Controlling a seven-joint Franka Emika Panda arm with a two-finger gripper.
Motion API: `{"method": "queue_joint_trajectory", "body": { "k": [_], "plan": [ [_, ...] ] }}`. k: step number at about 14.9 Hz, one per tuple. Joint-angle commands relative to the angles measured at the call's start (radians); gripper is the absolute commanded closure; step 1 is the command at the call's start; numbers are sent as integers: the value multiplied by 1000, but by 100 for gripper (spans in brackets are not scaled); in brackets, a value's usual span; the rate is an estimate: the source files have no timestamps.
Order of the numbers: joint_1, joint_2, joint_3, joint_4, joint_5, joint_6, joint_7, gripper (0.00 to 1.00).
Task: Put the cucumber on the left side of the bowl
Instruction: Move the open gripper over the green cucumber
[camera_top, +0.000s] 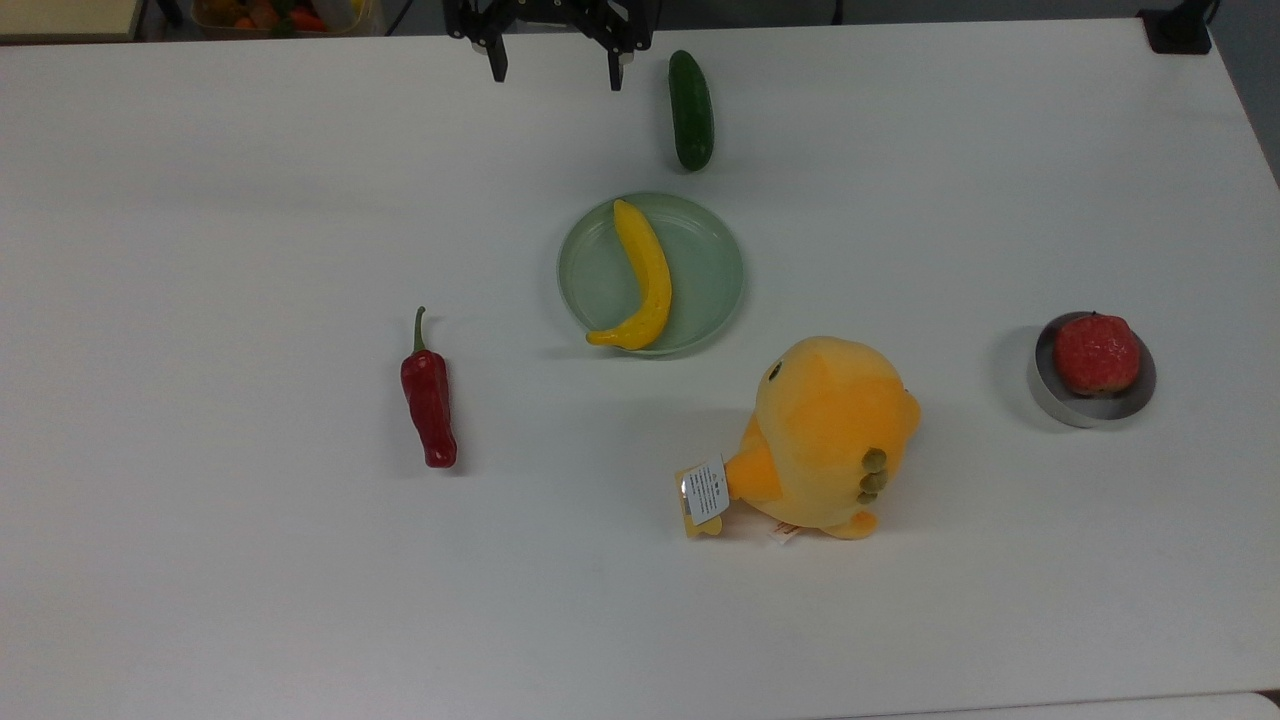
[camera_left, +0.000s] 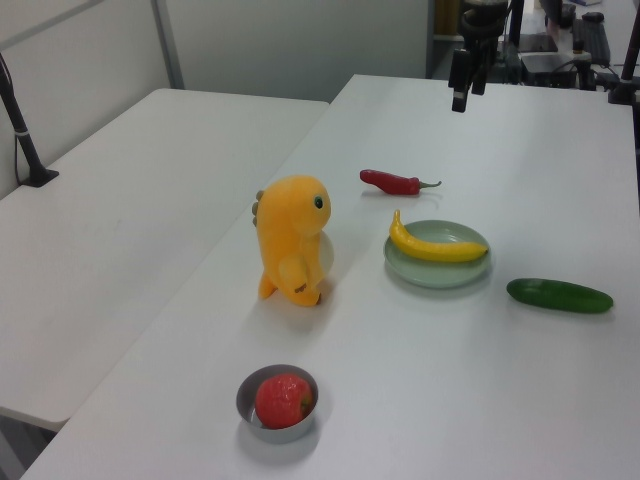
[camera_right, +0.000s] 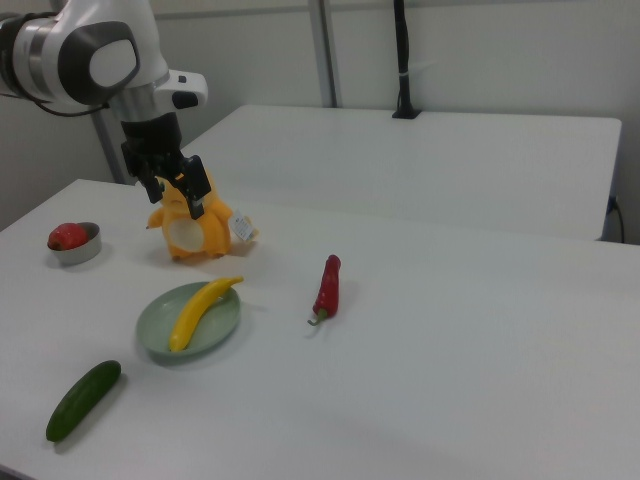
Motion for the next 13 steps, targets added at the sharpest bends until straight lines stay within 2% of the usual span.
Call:
{"method": "queue_joint_trajectory", "body": {
  "k": [1,10,13],
  "plan": [
    [4,-30,-9,-33,6,21,-43,0],
    [8,-31,-7,-45,6,23,-45,0],
    [11,-70,-1,-106,5,38,-48,0]
  ]
}}
